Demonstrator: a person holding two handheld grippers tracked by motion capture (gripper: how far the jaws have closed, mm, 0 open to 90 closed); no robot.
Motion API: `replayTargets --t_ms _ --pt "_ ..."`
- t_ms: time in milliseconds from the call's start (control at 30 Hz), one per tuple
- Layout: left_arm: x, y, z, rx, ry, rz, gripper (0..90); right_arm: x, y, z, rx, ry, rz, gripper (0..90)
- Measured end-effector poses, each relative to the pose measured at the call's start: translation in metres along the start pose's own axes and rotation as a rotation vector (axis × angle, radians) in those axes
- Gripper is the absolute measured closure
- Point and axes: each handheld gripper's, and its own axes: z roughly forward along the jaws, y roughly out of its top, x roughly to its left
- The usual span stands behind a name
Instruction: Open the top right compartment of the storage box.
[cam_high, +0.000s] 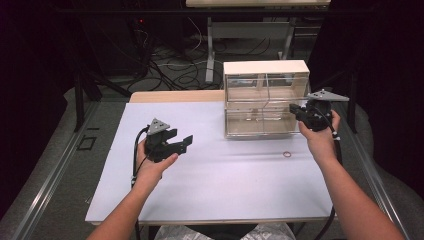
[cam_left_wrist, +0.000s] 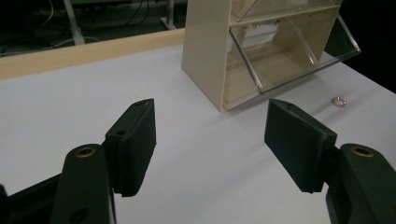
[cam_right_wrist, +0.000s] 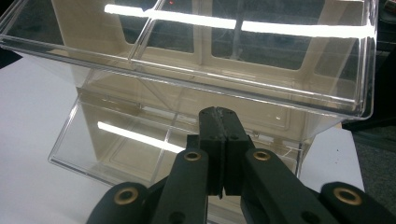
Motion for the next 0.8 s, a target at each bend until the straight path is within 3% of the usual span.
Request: replayTargets --t_ms 433,800 --pt "-0.013 0.030 0.021 -0.007 -0.029 0.008 39.1 0.001 0.003 0.011 0.007 -0.014 -0.009 90.0" --pt "-0.026 0.047 0.037 -0.009 -0.070 0.002 51.6 -0.002 0.002 0.015 0.002 -0.019 0.004 90.0"
